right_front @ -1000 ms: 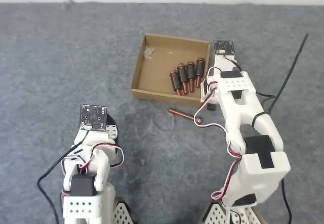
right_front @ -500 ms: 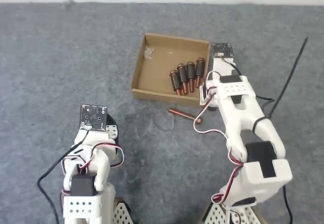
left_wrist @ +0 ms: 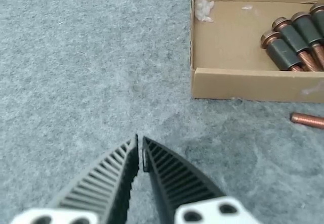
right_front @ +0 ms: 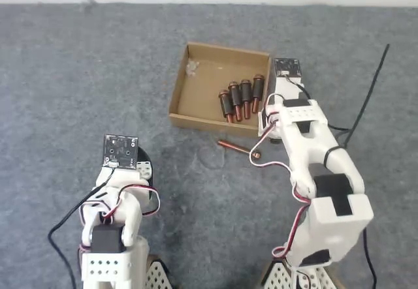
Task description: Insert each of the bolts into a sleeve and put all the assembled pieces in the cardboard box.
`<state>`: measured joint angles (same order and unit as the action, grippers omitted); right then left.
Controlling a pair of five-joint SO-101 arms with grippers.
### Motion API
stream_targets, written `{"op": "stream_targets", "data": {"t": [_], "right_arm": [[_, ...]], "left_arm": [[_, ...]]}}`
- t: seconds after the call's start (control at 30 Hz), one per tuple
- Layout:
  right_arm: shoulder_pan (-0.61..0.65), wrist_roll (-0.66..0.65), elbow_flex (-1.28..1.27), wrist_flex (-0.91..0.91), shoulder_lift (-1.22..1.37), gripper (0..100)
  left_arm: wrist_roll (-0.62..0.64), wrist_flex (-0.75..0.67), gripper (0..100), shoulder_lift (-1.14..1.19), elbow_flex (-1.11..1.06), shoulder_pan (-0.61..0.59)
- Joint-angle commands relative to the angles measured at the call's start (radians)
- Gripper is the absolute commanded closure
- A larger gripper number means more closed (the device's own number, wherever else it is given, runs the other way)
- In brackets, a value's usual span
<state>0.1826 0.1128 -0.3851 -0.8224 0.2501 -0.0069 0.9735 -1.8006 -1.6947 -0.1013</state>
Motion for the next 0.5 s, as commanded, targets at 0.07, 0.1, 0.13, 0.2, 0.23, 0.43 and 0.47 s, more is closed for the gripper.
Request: {"op": "stream_targets", "data": {"t": [0.07, 0.1, 0.13, 0.2, 0.23, 0.43, 0.47], "right_arm": [[0.024, 0.003, 0.094, -0.062, 0.056, 89.5], [0.022, 0.005, 0.097, -0.061, 0.059, 93.0], [0.021, 0.008, 0.100, -0.059, 0.062, 97.2], [0.019, 0.009, 0.098, -0.058, 0.061, 98.8], [0.019, 0.009, 0.095, -0.058, 0.059, 98.1], [-0.038, 0.003, 0.069, -0.090, -0.012, 99.2], [-0.050, 0.003, 0.057, -0.096, -0.041, 99.2]], "left_arm": [[-0.009, -0.029, 99, -0.011, 0.008, -0.008], [-0.009, -0.029, 99, -0.011, 0.008, -0.008], [-0.009, -0.029, 99, -0.011, 0.008, -0.008], [-0.009, -0.029, 99, -0.011, 0.008, -0.008], [-0.009, -0.029, 99, -0.011, 0.008, -0.008], [-0.009, -0.029, 99, -0.011, 0.008, -0.008], [-0.009, -0.029, 99, -0.011, 0.008, -0.008]]}}
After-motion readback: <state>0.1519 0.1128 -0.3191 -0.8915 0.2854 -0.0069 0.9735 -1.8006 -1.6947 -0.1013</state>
